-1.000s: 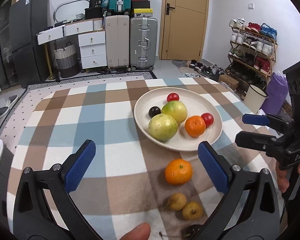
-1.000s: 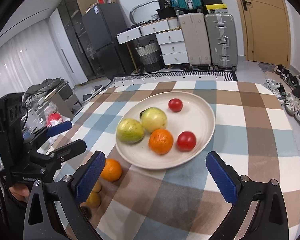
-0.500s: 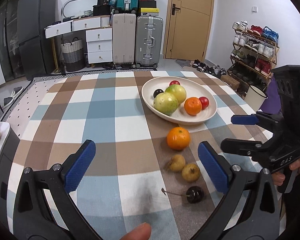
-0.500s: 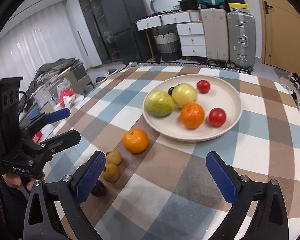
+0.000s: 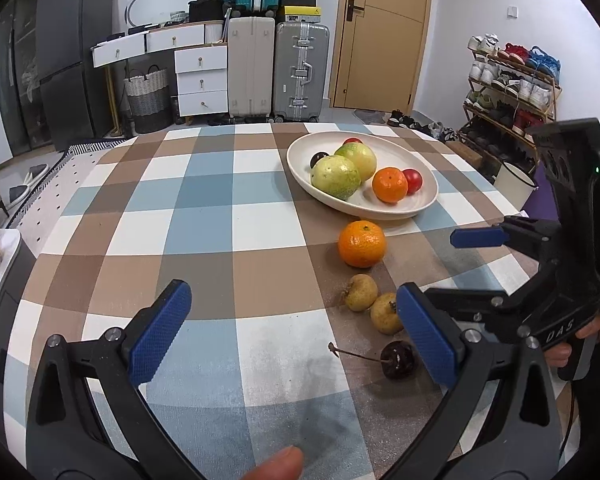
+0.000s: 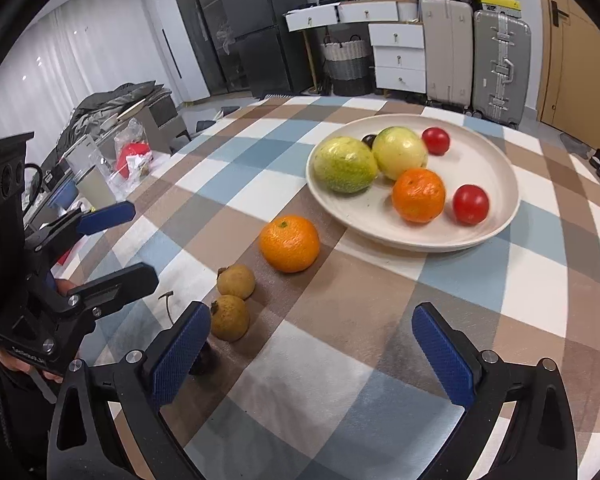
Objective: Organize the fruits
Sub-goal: 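Withdraw both grippers from the plate toward the remaining fruits, then grasp a small brown pear with the right gripper while the left grasps another dark cherry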
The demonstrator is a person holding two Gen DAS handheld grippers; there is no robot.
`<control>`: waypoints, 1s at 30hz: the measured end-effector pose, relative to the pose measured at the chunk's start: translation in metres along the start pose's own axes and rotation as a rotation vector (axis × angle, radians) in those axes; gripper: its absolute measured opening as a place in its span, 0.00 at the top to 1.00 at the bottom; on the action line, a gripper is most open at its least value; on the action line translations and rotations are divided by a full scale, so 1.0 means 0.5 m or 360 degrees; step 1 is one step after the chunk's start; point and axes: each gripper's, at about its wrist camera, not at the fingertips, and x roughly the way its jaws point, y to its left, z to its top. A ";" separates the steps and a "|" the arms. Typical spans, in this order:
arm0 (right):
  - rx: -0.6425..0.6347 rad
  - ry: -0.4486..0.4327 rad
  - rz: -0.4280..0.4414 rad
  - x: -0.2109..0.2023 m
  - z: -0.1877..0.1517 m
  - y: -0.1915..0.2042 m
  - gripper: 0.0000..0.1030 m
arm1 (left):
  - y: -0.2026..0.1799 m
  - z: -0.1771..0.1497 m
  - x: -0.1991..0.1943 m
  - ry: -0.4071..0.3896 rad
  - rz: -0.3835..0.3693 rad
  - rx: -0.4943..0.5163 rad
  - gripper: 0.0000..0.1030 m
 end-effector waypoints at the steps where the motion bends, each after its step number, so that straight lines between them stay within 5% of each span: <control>1: -0.0005 0.0010 0.0006 0.004 -0.001 0.003 0.01 | 0.002 0.000 0.005 0.0009 -0.0006 -0.0004 0.01; 10: -0.0072 0.0038 0.0014 0.021 -0.004 0.038 0.05 | 0.032 -0.017 0.013 0.0062 0.0022 -0.0027 0.01; 20: -0.0112 0.0056 0.0072 0.040 -0.005 0.060 0.32 | 0.058 -0.032 0.016 0.0079 0.0021 -0.0095 0.01; 30: -0.0089 0.0077 0.0226 0.045 -0.010 0.067 0.69 | 0.054 -0.033 0.023 0.0096 0.0009 -0.0098 0.01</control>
